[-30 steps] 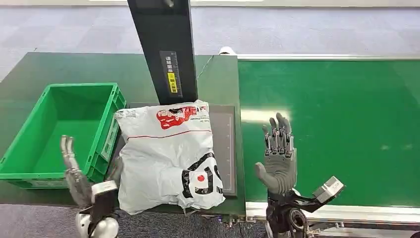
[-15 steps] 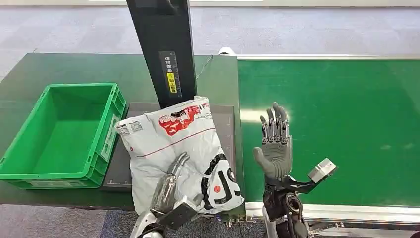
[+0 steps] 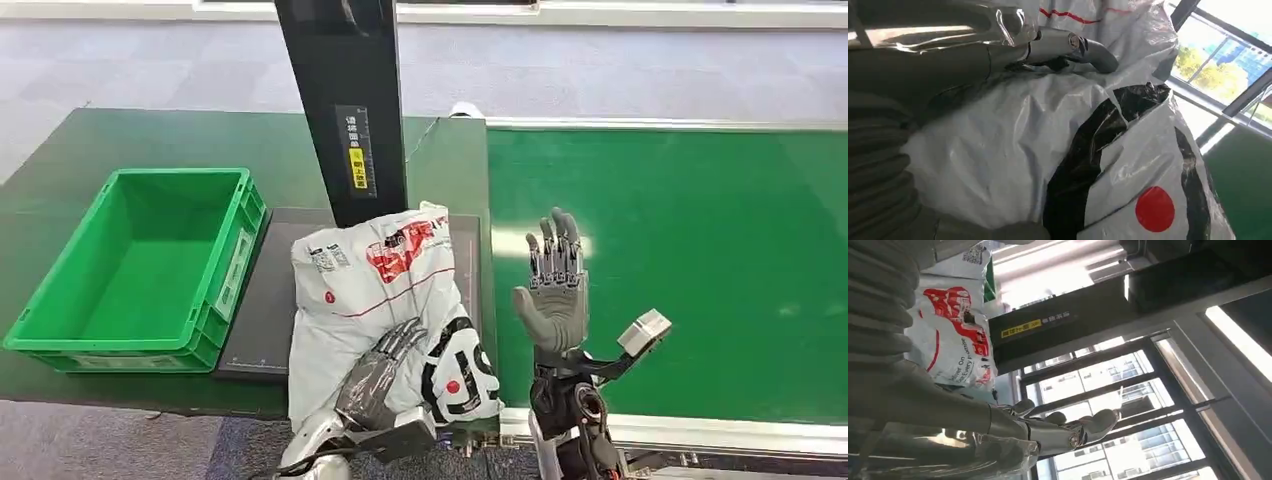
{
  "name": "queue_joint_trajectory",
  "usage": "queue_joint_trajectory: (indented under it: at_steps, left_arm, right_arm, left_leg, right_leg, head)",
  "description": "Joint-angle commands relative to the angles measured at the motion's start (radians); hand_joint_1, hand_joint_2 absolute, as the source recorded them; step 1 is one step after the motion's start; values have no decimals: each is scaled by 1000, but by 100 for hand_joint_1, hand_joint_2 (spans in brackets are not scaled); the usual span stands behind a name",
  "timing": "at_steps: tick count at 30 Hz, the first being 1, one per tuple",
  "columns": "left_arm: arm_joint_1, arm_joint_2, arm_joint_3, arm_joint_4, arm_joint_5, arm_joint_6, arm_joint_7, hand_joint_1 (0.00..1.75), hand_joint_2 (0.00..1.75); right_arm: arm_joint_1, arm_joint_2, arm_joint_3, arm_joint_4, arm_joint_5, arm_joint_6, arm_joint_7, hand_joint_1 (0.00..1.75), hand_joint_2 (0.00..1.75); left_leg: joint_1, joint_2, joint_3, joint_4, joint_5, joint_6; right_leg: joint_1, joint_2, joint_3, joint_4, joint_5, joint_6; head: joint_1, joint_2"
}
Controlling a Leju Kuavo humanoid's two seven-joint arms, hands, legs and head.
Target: Moved the parcel from conveyor to table for the left to box.
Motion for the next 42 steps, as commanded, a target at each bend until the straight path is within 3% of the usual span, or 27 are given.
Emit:
queue_joint_trajectory:
  at_steps: [1,2,4,5,9,10,11,15,21,29,33,39,42]
  left_arm:
    - [-63,28,-1,204,19,50,7,173,175]
    - [-61,28,10,194,30,69,1,175,175]
    - [-62,32,24,183,46,73,-8,175,175]
    - [-55,31,47,160,71,103,-23,175,175]
    - [-50,35,120,99,166,162,-103,175,175]
    - [-56,40,121,98,171,155,-106,175,175]
    - [-40,35,169,37,271,144,-197,175,175]
    - [-12,42,207,-77,418,50,-255,175,175]
    - [102,107,189,-479,723,8,-255,175,175]
    - [123,116,193,-549,773,-6,-255,175,175]
    - [186,129,311,-772,956,-179,-255,175,175]
    - [122,71,599,-790,1126,-412,-255,175,175]
    - [106,104,628,-758,1203,-467,-255,175,175]
  right_arm:
    - [9,-26,2,39,-19,-16,1,0,175]
    - [10,-27,3,38,-21,-18,1,0,175]
    - [12,-27,4,38,-22,-19,1,0,175]
    - [12,-27,5,41,-22,-21,1,0,175]
    - [15,-27,11,46,-21,-32,1,0,175]
    - [16,-27,12,45,-22,-32,1,0,175]
    - [19,-26,13,45,-25,-36,1,0,175]
    - [22,-26,15,46,-25,-36,1,0,175]
    - [13,-23,7,59,-18,-38,1,0,175]
    - [13,-23,5,59,-17,-38,1,0,175]
    - [22,-24,-8,50,-13,-45,1,0,175]
    - [55,-19,-36,20,2,-25,1,0,175]
    - [28,-21,-38,52,4,-16,1,0,175]
  left_leg:
    - [0,2,-3,1,2,0]
    - [0,3,-9,0,5,0]
    - [0,3,-4,2,2,0]
    - [0,4,-11,1,6,0]
    - [0,6,-4,1,8,0]
    - [0,5,-2,2,7,-1]
    - [0,7,-7,0,9,-1]
    - [1,9,0,1,6,-1]
    - [2,12,-4,0,5,-2]
    - [2,10,-12,0,5,-2]
    - [2,11,-16,1,5,-2]
    - [3,10,-17,1,5,-3]
    - [2,11,-16,1,5,-2]
  right_leg:
    - [0,2,-3,1,3,0]
    - [0,3,-9,0,7,0]
    - [0,2,-4,2,4,1]
    - [0,3,-11,0,8,0]
    - [0,5,-5,1,9,-1]
    - [0,4,-2,1,7,-2]
    - [1,6,-8,-1,10,-2]
    - [1,6,-2,1,7,-2]
    - [3,11,-8,0,8,-3]
    - [2,10,-16,0,7,-2]
    - [2,11,-19,1,7,-3]
    - [3,9,-21,1,7,-3]
    - [3,10,-20,0,7,-3]
  head:
    - [0,0]
    - [0,0]
    - [0,0]
    - [0,0]
    - [0,0]
    - [0,0]
    - [0,0]
    - [0,0]
    - [0,0]
    - [0,0]
    - [0,0]
    - [0,0]
    - [0,0]
